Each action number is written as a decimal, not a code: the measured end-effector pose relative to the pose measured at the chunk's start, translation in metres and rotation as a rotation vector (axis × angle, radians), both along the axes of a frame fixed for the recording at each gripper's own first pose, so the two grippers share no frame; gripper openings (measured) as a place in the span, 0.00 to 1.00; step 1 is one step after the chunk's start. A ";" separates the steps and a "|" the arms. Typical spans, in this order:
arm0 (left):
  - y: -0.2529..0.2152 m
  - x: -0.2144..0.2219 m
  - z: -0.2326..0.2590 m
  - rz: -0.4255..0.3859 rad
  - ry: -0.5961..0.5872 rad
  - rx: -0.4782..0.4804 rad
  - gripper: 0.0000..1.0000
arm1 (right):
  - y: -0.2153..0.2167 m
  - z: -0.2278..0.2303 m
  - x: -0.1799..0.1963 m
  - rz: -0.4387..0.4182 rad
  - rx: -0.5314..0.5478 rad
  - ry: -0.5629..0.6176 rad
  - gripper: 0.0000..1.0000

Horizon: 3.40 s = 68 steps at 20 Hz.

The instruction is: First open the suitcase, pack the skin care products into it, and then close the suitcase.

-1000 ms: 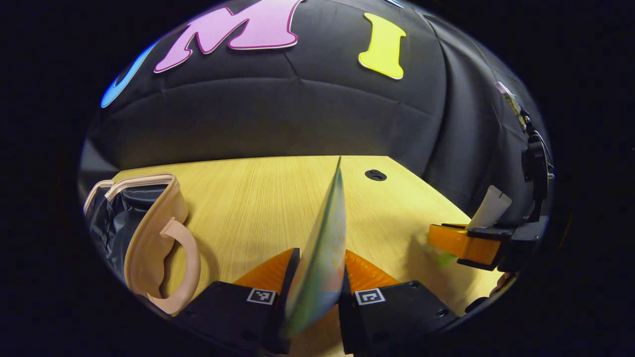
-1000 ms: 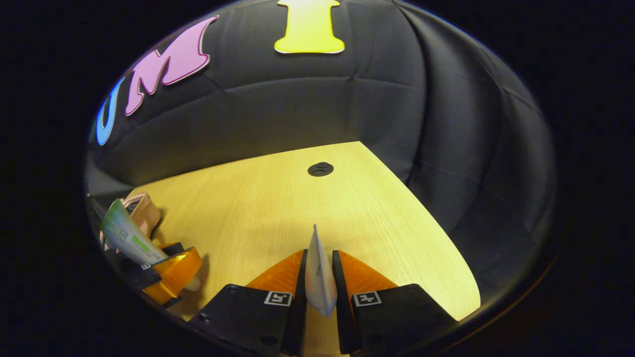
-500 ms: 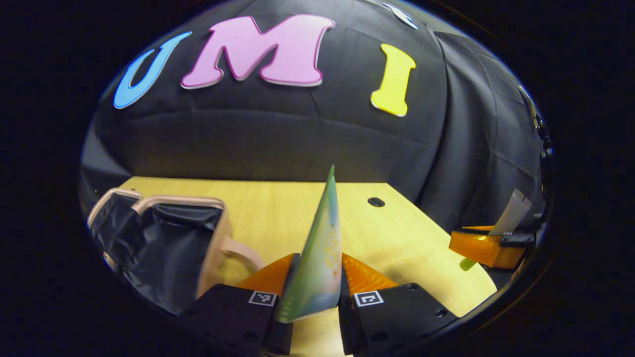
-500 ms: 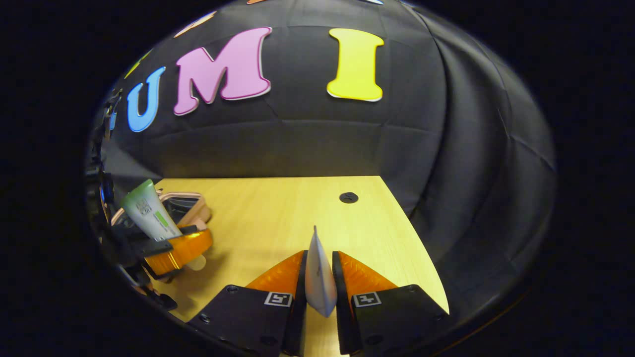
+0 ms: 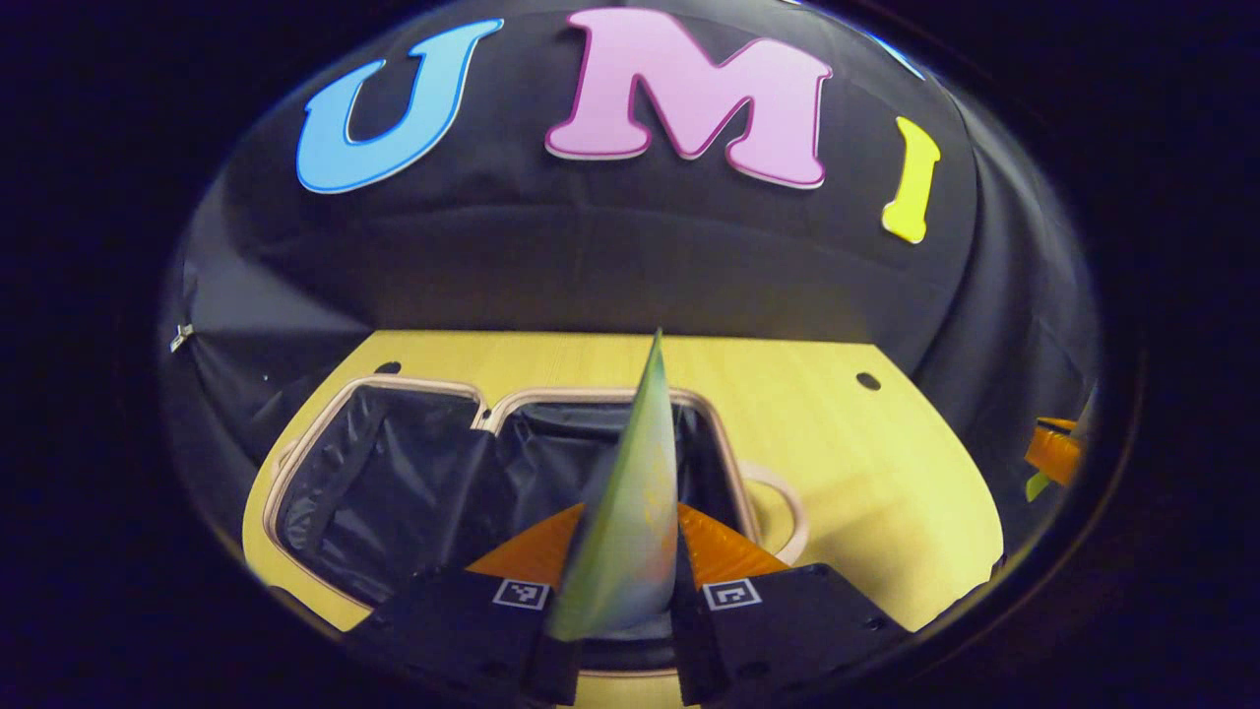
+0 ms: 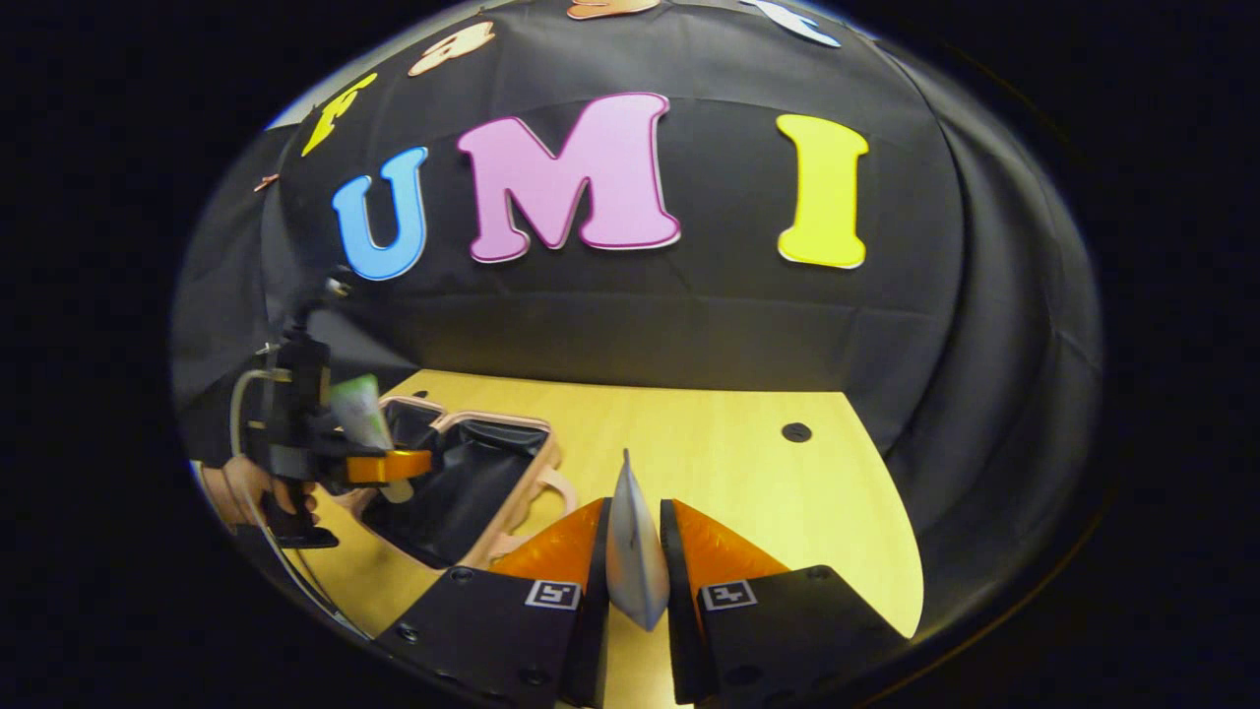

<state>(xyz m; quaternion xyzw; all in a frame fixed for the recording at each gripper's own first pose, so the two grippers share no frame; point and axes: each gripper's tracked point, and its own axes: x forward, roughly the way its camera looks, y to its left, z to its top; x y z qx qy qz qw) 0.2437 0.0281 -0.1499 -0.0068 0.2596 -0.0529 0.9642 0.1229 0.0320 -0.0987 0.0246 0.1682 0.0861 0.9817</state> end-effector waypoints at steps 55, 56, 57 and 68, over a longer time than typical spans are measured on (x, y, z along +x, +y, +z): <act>0.317 -0.147 0.050 0.429 -0.060 -0.038 0.98 | 0.235 -0.117 0.062 0.028 0.072 0.451 0.83; 0.329 -0.135 0.050 0.432 -0.072 -0.050 0.98 | 0.226 -0.103 0.058 0.020 0.082 0.417 0.88; 0.343 -0.122 0.049 0.438 -0.075 -0.059 0.98 | 0.214 -0.090 0.052 0.005 0.087 0.382 0.92; 0.411 0.016 -0.006 0.465 0.079 -0.376 0.92 | 0.068 -0.026 -0.052 -0.235 0.036 0.215 0.97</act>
